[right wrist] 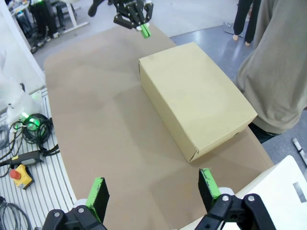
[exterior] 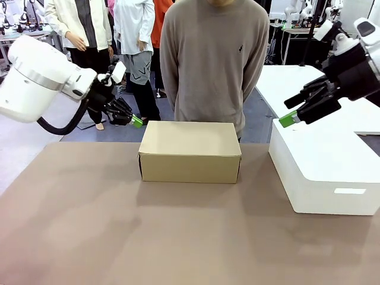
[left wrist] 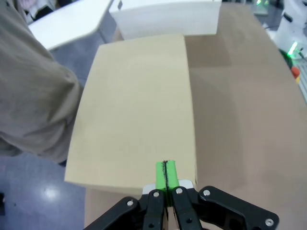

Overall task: Pack the shoes into the box.
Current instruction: Press down on the lid of the Shoes Box.

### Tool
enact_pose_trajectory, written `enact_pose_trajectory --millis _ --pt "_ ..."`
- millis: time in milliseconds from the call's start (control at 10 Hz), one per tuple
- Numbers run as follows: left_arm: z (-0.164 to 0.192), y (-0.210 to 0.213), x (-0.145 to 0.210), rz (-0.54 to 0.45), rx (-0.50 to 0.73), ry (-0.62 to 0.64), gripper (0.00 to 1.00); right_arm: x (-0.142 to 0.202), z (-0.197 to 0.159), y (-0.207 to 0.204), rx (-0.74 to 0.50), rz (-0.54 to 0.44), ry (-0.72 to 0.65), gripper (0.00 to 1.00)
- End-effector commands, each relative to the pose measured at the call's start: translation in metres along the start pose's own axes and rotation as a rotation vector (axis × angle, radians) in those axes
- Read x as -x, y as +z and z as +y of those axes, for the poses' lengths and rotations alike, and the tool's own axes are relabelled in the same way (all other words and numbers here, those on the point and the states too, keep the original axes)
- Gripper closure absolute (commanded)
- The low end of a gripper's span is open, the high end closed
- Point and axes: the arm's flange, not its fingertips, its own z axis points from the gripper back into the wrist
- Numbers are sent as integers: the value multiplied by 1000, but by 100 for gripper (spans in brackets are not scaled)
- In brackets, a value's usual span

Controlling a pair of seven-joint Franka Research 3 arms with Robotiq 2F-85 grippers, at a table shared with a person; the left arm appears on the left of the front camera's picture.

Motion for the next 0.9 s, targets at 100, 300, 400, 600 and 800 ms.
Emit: enact_pose_trajectory --millis 100,300,400,600,800 --pt "-22 31 -32 98 43 117 62 -45 -13 -27 -26 88 -3 19" --pt "-28 47 -48 144 52 181 23 -68 -21 -47 -7 132 14 59" --pt "-32 53 -53 155 81 213 3 -78 -26 -60 10 157 20 78" --pt "-45 65 -59 198 138 278 0 -92 -35 -87 61 186 40 100" --pt "-60 74 -66 230 141 316 0 -105 -43 -120 157 248 20 100"
